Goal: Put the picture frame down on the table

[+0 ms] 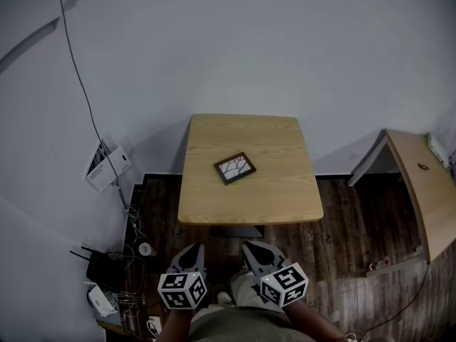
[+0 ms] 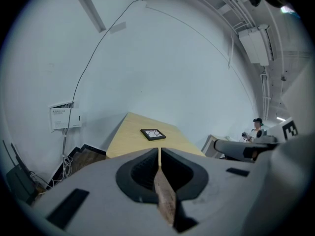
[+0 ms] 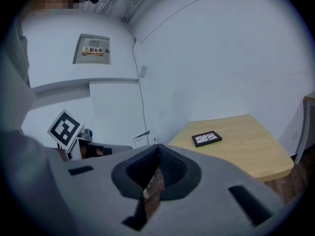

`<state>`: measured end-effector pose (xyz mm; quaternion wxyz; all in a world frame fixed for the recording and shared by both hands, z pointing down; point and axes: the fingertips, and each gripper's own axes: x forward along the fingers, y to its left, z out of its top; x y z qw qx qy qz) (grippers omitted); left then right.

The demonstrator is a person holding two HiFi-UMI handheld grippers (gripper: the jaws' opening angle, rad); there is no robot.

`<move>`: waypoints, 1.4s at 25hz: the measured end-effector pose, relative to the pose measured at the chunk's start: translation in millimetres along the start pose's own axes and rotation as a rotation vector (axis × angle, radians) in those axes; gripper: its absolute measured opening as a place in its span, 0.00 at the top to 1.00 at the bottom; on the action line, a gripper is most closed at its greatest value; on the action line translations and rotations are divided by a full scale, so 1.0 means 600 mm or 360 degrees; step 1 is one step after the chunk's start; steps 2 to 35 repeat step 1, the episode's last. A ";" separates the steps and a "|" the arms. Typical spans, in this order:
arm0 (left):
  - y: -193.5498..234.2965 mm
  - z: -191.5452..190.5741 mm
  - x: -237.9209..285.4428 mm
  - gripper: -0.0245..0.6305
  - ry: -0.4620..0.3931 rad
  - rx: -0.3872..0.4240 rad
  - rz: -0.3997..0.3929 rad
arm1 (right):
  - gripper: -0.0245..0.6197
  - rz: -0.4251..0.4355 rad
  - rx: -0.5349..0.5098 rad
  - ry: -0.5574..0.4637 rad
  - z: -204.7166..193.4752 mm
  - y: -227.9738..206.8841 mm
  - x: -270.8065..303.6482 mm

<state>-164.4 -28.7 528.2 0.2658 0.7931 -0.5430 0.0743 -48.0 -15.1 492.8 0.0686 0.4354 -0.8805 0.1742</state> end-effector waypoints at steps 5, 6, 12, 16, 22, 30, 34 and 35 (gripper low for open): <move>0.000 0.001 0.001 0.94 -0.0001 -0.0005 0.0002 | 0.96 0.0001 0.0002 0.0004 -0.001 -0.002 0.000; 0.000 0.001 0.001 0.94 -0.0001 -0.0005 0.0002 | 0.96 0.0001 0.0002 0.0004 -0.001 -0.002 0.000; 0.000 0.001 0.001 0.94 -0.0001 -0.0005 0.0002 | 0.96 0.0001 0.0002 0.0004 -0.001 -0.002 0.000; 0.000 0.001 0.001 0.94 -0.0001 -0.0005 0.0002 | 0.96 0.0001 0.0002 0.0004 -0.001 -0.002 0.000; 0.000 0.001 0.001 0.94 -0.0001 -0.0005 0.0002 | 0.96 0.0001 0.0002 0.0004 -0.001 -0.002 0.000; 0.000 0.001 0.001 0.94 -0.0001 -0.0005 0.0002 | 0.96 0.0001 0.0002 0.0004 -0.001 -0.002 0.000; 0.000 0.001 0.001 0.94 -0.0001 -0.0005 0.0002 | 0.96 0.0001 0.0002 0.0004 -0.001 -0.002 0.000; 0.000 0.001 0.001 0.94 -0.0001 -0.0005 0.0002 | 0.96 0.0001 0.0002 0.0004 -0.001 -0.002 0.000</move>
